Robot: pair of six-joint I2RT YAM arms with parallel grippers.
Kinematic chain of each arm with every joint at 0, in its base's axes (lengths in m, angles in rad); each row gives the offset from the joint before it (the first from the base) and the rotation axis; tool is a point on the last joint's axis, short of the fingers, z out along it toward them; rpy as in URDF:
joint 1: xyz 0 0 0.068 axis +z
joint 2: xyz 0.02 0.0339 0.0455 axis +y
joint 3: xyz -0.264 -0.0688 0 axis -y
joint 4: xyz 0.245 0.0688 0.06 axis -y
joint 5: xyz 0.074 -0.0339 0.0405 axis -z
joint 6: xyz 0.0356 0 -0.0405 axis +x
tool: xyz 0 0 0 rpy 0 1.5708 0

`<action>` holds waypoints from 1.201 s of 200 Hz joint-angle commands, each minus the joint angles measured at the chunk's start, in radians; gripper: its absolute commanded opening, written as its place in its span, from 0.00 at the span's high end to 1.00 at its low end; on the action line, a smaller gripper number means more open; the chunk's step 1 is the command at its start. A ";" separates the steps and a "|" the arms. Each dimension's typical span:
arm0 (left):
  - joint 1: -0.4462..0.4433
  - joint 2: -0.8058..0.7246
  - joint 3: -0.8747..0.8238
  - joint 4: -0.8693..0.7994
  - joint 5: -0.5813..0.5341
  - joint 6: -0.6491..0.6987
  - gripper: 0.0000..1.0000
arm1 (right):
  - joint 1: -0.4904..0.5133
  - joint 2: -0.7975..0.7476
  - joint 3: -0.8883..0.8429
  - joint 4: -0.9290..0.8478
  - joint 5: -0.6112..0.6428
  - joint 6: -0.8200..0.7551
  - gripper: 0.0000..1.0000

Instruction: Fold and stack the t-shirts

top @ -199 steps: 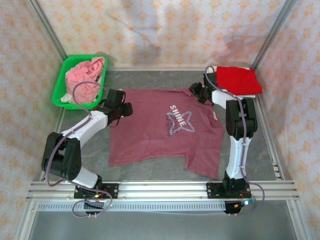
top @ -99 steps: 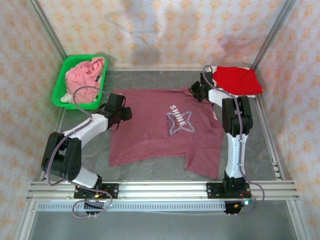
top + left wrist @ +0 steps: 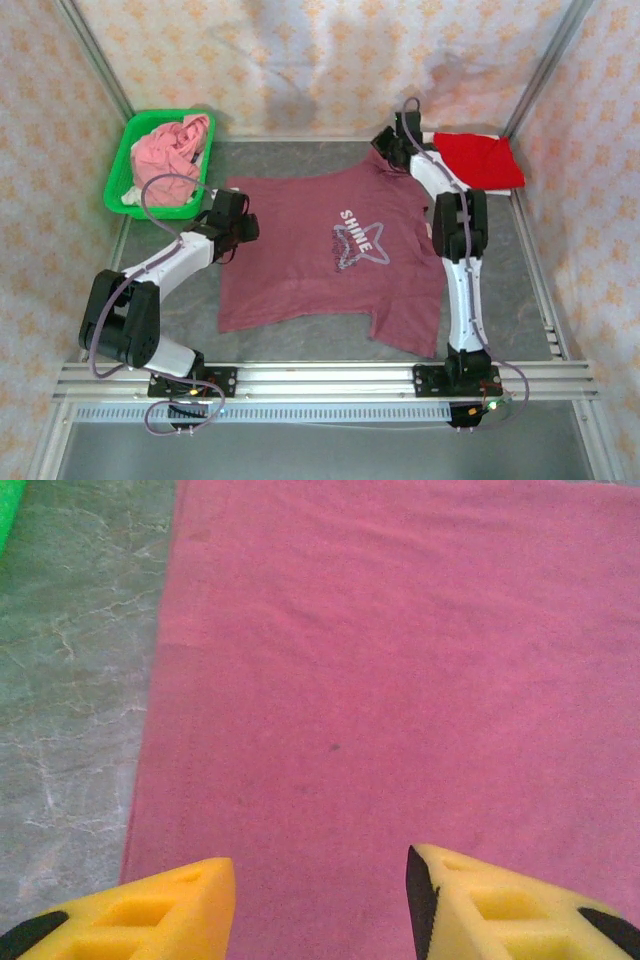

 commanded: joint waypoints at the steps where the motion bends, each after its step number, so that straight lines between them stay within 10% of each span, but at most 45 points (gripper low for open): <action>1: 0.002 -0.006 0.018 0.035 -0.066 0.022 0.52 | 0.020 0.150 0.237 -0.046 0.008 -0.045 0.90; 23: 0.003 0.014 0.045 0.020 -0.083 0.033 0.52 | 0.023 0.315 0.567 -0.073 -0.038 -0.022 0.71; 38: 0.003 0.021 0.053 0.010 -0.094 0.032 0.52 | 0.023 0.308 0.603 -0.036 -0.073 -0.015 0.39; 62: 0.003 0.025 0.060 -0.009 -0.099 0.013 0.51 | 0.023 0.176 0.493 -0.101 -0.077 -0.085 0.38; 129: 0.063 0.206 0.239 -0.078 0.008 -0.033 0.74 | 0.100 -0.471 -0.482 -0.152 0.270 -0.307 0.99; 168: 0.069 0.346 0.359 -0.077 0.013 -0.099 1.00 | 0.124 -0.539 -0.694 -0.198 0.401 -0.327 1.00; 240: 0.128 0.631 0.574 -0.181 0.116 -0.162 1.00 | 0.128 -0.393 -0.643 -0.253 0.356 -0.296 1.00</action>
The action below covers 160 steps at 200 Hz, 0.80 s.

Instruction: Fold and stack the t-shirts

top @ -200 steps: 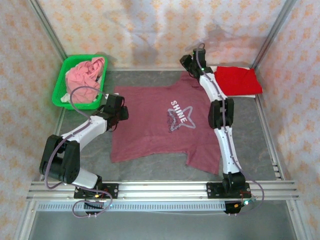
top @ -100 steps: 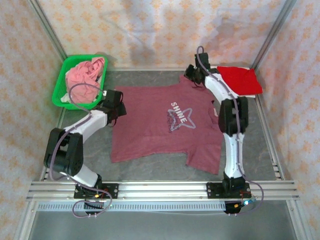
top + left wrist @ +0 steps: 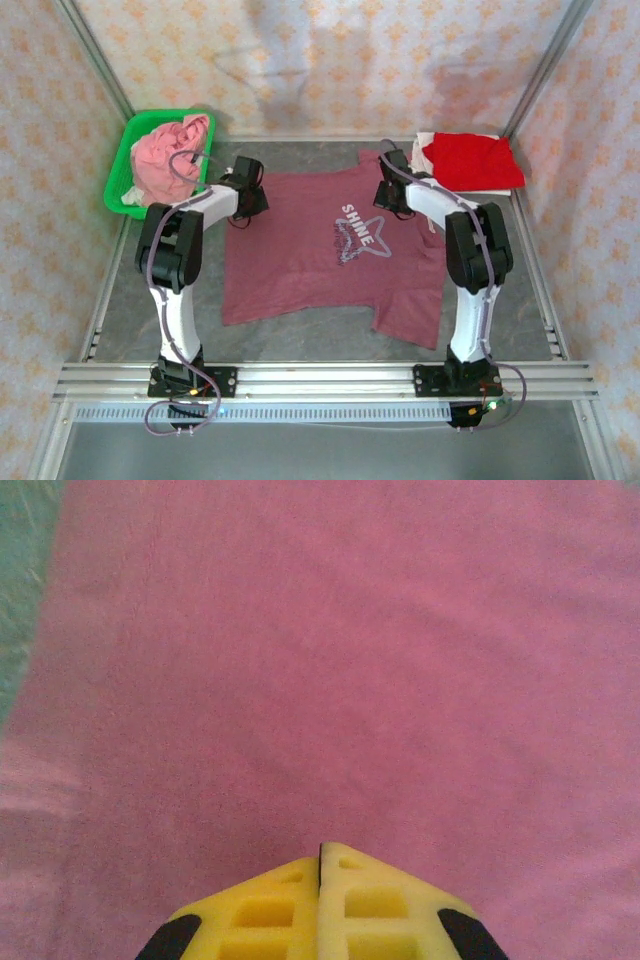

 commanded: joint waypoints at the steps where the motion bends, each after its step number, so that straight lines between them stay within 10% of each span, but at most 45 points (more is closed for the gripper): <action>1: 0.049 0.046 0.056 -0.061 0.048 -0.045 1.00 | 0.001 0.062 0.062 -0.028 -0.008 0.005 1.00; 120: 0.122 0.466 0.823 -0.388 0.115 0.034 1.00 | 0.013 0.400 0.451 -0.071 -0.214 0.103 1.00; 160: 0.118 0.397 0.873 -0.391 0.138 0.040 1.00 | 0.012 0.359 0.550 -0.138 -0.167 0.081 0.97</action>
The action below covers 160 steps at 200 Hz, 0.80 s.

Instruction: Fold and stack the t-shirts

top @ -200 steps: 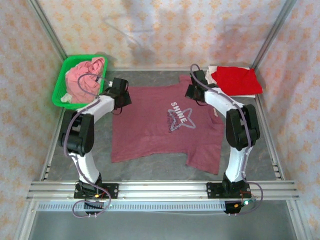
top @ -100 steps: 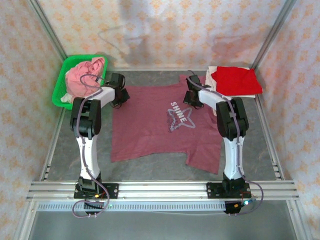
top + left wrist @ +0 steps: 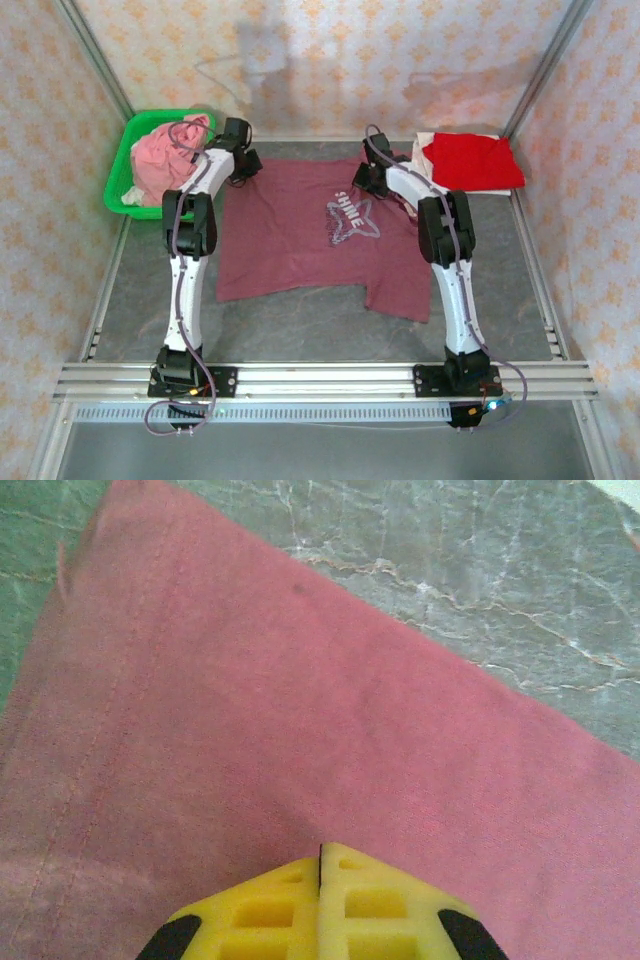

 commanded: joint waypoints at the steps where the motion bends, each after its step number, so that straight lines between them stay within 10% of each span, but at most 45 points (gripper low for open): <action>1: 0.001 -0.085 0.012 -0.057 0.020 0.026 1.00 | 0.007 -0.027 0.049 -0.089 0.024 -0.007 0.96; 36: -0.022 -0.411 -0.271 0.072 -0.005 0.019 0.84 | 0.014 -0.263 -0.094 -0.050 0.003 -0.038 0.79; 82: -0.091 -1.074 -1.020 0.284 -0.118 -0.046 0.58 | 0.027 -0.842 -0.772 0.243 0.110 -0.033 0.61; 160: 0.006 -1.451 -1.561 -0.102 -0.009 -0.180 0.40 | 0.028 -1.396 -1.404 0.350 0.121 -0.064 0.55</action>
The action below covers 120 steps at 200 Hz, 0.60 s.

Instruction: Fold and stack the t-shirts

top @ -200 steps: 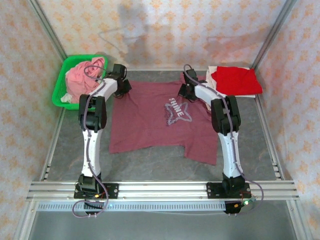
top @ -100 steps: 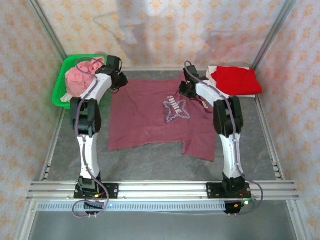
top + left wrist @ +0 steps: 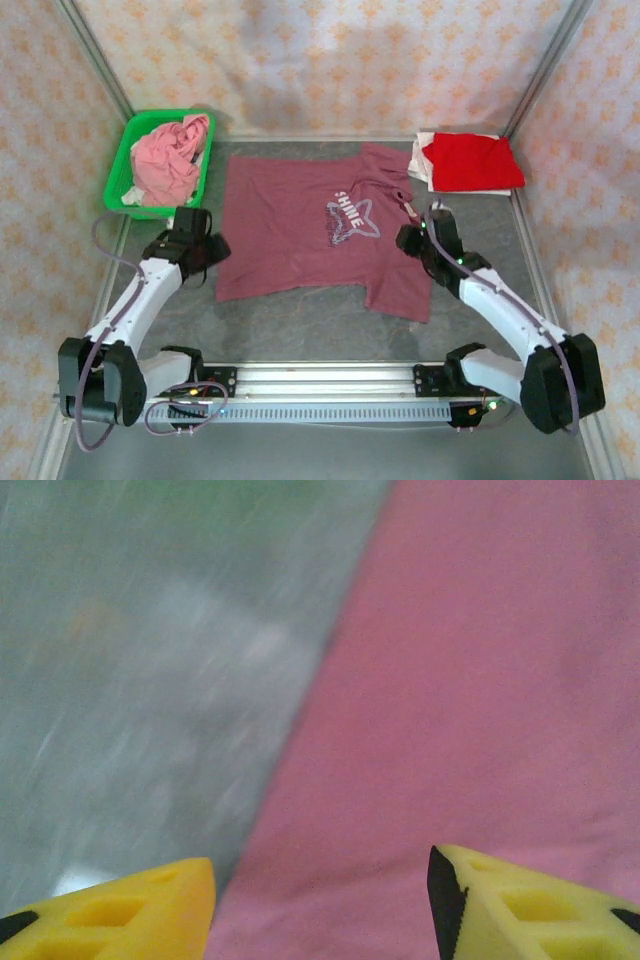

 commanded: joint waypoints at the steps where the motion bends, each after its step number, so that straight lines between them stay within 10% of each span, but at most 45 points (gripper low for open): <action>1: 0.013 -0.064 -0.052 -0.135 0.073 -0.076 0.40 | 0.000 -0.060 -0.048 0.062 0.009 -0.010 0.55; 120: 0.008 0.069 -0.164 -0.016 0.111 -0.112 0.44 | 0.000 0.102 -0.076 0.169 0.063 -0.030 0.54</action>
